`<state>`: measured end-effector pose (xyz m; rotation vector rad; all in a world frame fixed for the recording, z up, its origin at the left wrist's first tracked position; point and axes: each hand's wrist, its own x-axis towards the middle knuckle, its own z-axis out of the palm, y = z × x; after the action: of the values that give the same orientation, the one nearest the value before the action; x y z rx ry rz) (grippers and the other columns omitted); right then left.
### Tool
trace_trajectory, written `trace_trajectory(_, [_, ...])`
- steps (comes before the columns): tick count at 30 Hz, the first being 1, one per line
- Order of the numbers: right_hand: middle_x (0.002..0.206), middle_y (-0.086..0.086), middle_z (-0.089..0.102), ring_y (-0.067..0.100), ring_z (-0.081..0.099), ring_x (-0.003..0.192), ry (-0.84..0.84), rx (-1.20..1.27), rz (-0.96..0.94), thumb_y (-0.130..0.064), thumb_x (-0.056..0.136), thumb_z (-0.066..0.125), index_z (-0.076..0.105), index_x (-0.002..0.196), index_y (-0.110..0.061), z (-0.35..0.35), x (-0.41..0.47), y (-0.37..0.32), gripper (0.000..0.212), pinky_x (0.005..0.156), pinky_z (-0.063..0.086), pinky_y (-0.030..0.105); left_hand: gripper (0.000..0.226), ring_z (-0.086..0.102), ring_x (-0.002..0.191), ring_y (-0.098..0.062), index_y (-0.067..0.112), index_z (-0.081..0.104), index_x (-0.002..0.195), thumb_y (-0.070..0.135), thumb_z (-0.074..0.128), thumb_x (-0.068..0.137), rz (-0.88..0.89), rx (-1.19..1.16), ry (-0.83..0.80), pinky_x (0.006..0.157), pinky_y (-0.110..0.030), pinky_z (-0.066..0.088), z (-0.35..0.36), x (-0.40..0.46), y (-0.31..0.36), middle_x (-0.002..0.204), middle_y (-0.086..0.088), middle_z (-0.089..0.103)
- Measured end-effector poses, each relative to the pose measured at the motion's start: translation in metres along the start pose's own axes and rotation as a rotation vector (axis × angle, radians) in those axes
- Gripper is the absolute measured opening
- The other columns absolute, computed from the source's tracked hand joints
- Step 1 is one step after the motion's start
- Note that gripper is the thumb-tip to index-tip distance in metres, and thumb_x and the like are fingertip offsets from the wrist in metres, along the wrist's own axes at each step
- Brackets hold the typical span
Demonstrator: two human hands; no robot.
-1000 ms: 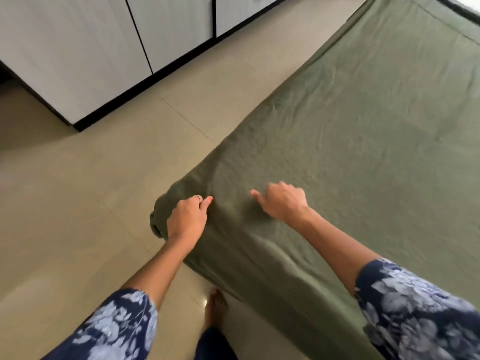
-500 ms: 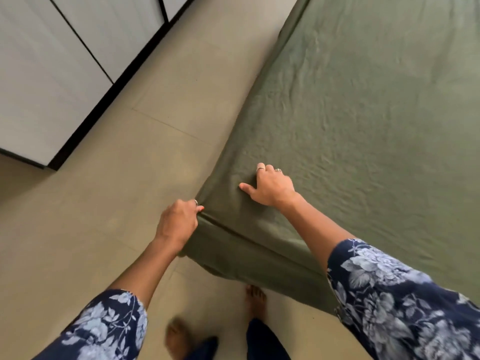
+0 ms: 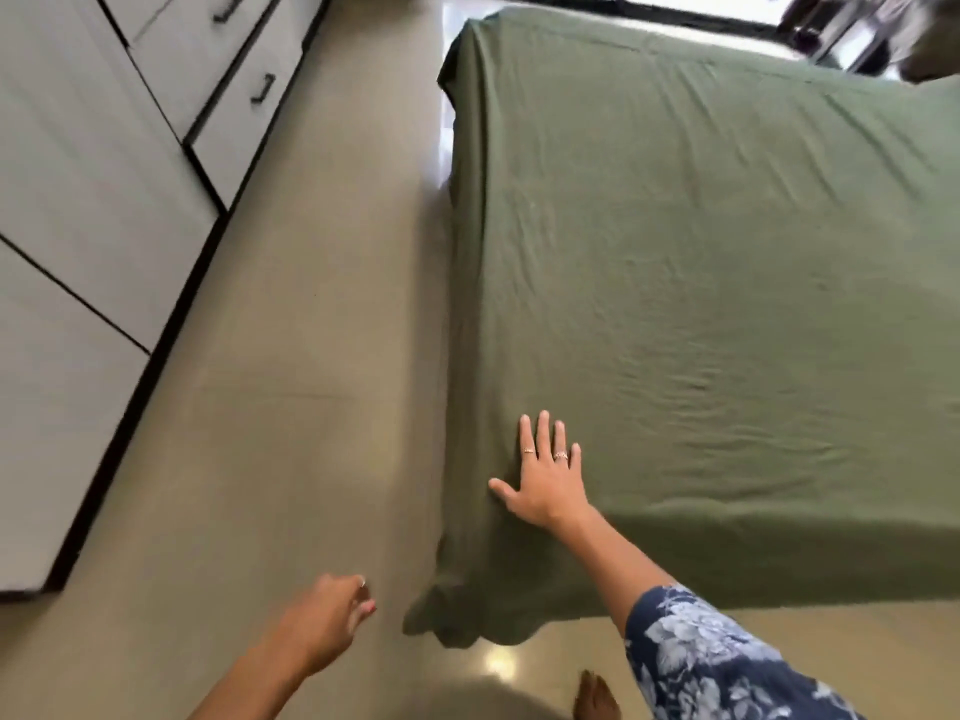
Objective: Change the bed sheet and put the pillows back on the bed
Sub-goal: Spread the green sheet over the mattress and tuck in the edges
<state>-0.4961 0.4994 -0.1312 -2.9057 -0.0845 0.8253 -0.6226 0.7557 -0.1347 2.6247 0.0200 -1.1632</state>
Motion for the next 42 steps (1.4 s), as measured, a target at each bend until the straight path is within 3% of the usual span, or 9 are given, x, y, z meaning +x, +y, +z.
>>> trace_trajectory(8, [0.160,0.011,-0.008,0.024,-0.002,0.148,0.192,0.307,0.250,-0.046,0.099,0.036,0.002,0.153,-0.006,-0.030,0.032,-0.016,0.075,0.119,0.007,0.044,0.032,0.058,0.114,-0.021,0.019,0.058,0.117,0.041,0.044,0.099,0.025,0.206,-0.083,0.087,-0.025,0.044,-0.077,0.032,-0.050,0.123,-0.004,0.063])
trace_trajectory(12, [0.159,0.010,-0.009,0.021,-0.007,0.148,-0.006,0.349,-0.017,-0.041,0.100,0.041,0.006,0.153,-0.008,-0.021,0.046,-0.015,0.072,0.118,-0.004,0.037,0.031,0.060,0.108,-0.025,0.012,0.061,0.114,0.035,0.047,0.100,0.164,0.207,-0.019,0.085,-0.029,0.047,-0.126,0.085,-0.003,0.115,-0.008,0.066])
trace_trajectory(17, [0.132,0.004,0.059,0.019,0.051,0.127,0.348,0.794,0.108,-0.024,0.097,0.052,0.063,0.122,-0.013,-0.054,0.067,0.022,0.030,0.101,0.033,0.021,0.030,0.060,0.107,-0.025,0.016,0.061,0.112,0.038,0.046,0.099,0.329,0.239,0.058,0.085,-0.034,0.050,-0.189,0.151,0.067,0.113,-0.005,0.067])
trace_trajectory(19, [0.149,0.013,0.039,0.023,0.033,0.139,0.394,0.665,0.260,-0.029,0.097,0.051,0.046,0.138,-0.006,-0.059,0.077,0.026,0.047,0.110,0.023,0.026,0.031,0.058,0.111,-0.026,0.016,0.059,0.114,0.039,0.044,0.099,0.367,0.285,0.075,0.086,-0.034,0.049,-0.214,0.175,0.092,0.118,-0.005,0.063])
trace_trajectory(23, [0.151,0.010,-0.033,0.024,-0.025,0.143,-0.033,0.312,0.194,-0.060,0.090,0.044,-0.020,0.148,-0.006,-0.040,0.082,0.011,0.101,0.115,-0.013,0.044,0.049,0.044,0.130,-0.023,0.019,0.035,0.144,0.037,0.044,0.099,0.515,0.560,0.097,0.102,-0.038,0.041,-0.251,0.214,0.132,0.144,0.000,0.041])
trace_trajectory(31, [0.141,0.007,-0.044,0.023,-0.039,0.133,-0.050,0.184,0.199,-0.067,0.072,0.064,-0.030,0.143,-0.011,-0.037,0.080,0.007,0.130,0.108,-0.023,0.047,0.054,0.043,0.127,-0.022,0.018,0.035,0.141,0.020,0.058,0.092,0.835,1.201,0.173,0.095,-0.035,0.036,-0.265,0.256,0.192,0.136,-0.001,0.043])
trace_trajectory(36, [0.151,0.007,0.038,0.021,0.030,0.138,0.219,0.323,0.464,-0.074,0.048,0.071,0.037,0.143,-0.018,-0.010,0.075,-0.039,0.116,0.111,0.013,0.047,0.053,0.043,0.125,-0.030,0.009,0.033,0.142,0.016,0.054,0.094,1.074,1.411,0.103,0.095,-0.040,0.037,-0.259,0.266,0.204,0.135,-0.009,0.044])
trace_trajectory(39, [0.135,0.000,0.057,0.015,0.053,0.123,0.330,0.374,0.570,-0.063,0.042,0.084,0.050,0.130,-0.025,-0.011,0.066,-0.061,0.102,0.104,0.037,0.037,0.044,0.047,0.123,-0.031,0.008,0.036,0.139,0.018,0.048,0.098,1.173,1.555,0.068,0.094,-0.041,0.038,-0.261,0.270,0.210,0.133,-0.012,0.048])
trace_trajectory(42, [0.107,0.000,0.068,0.016,0.067,0.094,0.325,0.413,0.720,-0.057,0.033,0.090,0.069,0.104,-0.021,-0.017,0.061,-0.077,0.082,0.075,0.056,0.030,0.038,0.049,0.120,-0.030,0.011,0.041,0.136,0.026,0.042,0.101,1.269,1.647,0.073,0.092,-0.040,0.037,-0.264,0.269,0.213,0.132,-0.011,0.049])
